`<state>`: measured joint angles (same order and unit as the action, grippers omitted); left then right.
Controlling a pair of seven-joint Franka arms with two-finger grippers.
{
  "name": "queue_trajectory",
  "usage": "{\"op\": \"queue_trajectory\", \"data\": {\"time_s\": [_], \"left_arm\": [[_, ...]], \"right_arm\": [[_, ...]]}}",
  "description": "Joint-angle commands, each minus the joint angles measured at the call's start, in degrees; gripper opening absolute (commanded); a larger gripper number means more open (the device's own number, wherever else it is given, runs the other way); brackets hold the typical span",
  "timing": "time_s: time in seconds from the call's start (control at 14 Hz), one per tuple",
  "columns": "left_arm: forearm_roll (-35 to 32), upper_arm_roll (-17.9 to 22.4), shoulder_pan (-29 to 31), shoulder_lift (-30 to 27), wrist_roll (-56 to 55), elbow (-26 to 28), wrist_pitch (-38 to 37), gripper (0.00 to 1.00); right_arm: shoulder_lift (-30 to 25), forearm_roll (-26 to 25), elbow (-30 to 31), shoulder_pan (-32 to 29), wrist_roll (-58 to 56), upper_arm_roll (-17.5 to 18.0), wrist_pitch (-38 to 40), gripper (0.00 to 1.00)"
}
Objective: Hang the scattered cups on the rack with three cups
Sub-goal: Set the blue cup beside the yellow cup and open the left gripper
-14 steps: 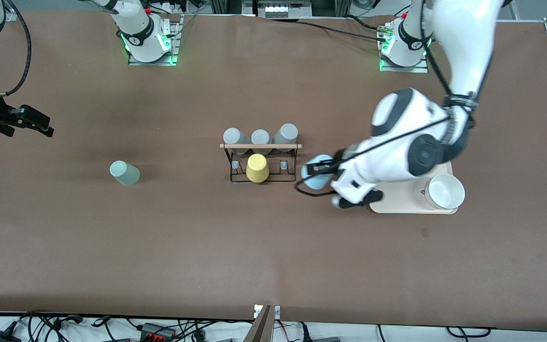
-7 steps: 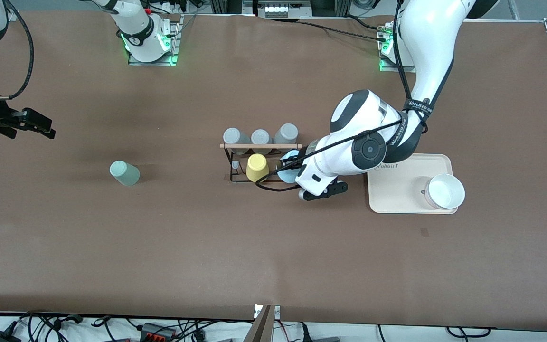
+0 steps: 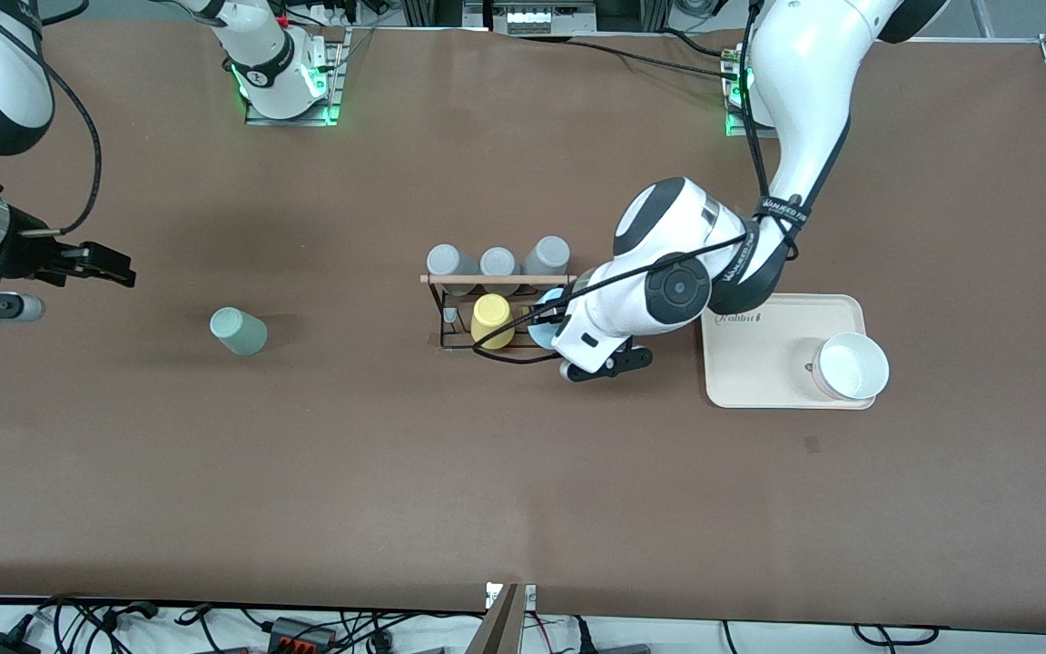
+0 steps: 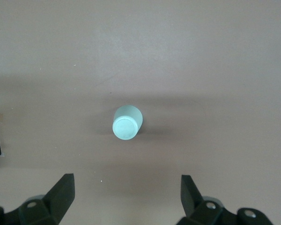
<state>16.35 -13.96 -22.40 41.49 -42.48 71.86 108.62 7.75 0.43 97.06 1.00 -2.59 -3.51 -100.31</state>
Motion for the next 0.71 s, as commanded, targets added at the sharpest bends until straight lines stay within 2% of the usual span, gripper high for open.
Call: {"op": "queue_trajectory", "data": {"time_s": [0.0, 0.29, 0.36, 0.43, 0.5, 0.57, 0.64], "left_arm": [[-1.14, 0.69, -1.41, 1.22, -0.85, -0.58, 0.54, 0.01], [-1.14, 0.87, -3.17, 3.15, -0.94, -0.41, 3.17, 0.03], [-3.23, 0.78, -3.35, 3.42, -1.02, -0.4, 3.26, 0.04], [-6.04, 0.78, -3.96, 3.86, -1.29, -0.49, 3.35, 0.14], [-8.41, 0.87, -4.22, 3.95, -2.33, -0.49, 3.35, 0.62], [-12.27, 0.87, -3.97, 3.34, -2.69, -1.01, 3.09, 0.99], [-15.87, 0.87, -3.53, 1.86, -2.69, -1.45, 2.65, 1.0]], "right_arm": [[-1.07, -0.08, -0.29, 0.14, 0.3, 0.35, 0.47, 1.0], [-0.63, -0.69, -0.29, 2.52, 0.22, 0.26, 0.3, 1.0], [-0.54, -0.69, -0.38, 2.34, 0.22, 0.26, 0.21, 1.0], [-0.45, -0.78, -0.38, 2.43, -0.13, 0.26, 0.29, 1.0], [-0.37, -0.78, -0.38, 2.34, -0.39, 0.26, 0.64, 1.0], [0.07, -0.69, -0.21, 2.17, -0.05, 0.17, 0.73, 1.0], [0.51, -0.78, -0.29, 1.99, 0.13, 0.08, 0.56, 1.0]]}}
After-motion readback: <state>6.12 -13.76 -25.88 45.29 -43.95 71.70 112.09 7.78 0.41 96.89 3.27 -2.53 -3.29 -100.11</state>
